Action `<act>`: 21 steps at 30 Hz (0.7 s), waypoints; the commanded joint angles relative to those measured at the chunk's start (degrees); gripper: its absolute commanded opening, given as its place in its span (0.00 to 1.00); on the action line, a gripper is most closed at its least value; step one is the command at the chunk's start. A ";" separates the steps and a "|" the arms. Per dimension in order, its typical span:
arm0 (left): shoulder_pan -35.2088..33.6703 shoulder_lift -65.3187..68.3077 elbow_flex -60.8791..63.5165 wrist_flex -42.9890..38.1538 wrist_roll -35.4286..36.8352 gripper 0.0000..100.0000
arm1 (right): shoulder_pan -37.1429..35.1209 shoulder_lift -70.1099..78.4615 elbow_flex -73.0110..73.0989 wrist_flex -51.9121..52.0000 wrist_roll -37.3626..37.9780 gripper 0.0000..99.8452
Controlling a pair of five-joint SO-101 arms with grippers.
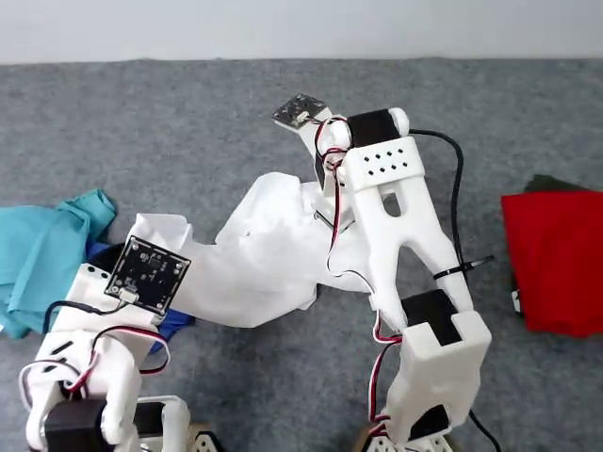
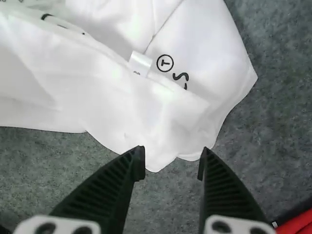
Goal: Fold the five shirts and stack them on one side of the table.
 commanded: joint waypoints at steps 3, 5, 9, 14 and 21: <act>-0.35 -0.26 -0.48 -1.05 -0.53 0.01 | 0.66 4.62 -0.18 -1.27 0.09 0.19; -0.35 -0.26 -0.48 -1.05 -0.53 0.01 | 0.84 7.08 -0.18 -2.51 0.09 0.19; -0.35 -0.35 -0.48 -1.05 -0.53 0.01 | 0.75 10.15 -0.18 -5.41 0.09 0.19; -0.35 -0.35 0.22 -1.05 -0.53 0.01 | 0.92 11.47 -0.18 -9.45 0.09 0.19; -0.35 -0.35 1.54 -1.05 -0.53 0.01 | 1.10 11.65 -0.18 -12.35 0.09 0.18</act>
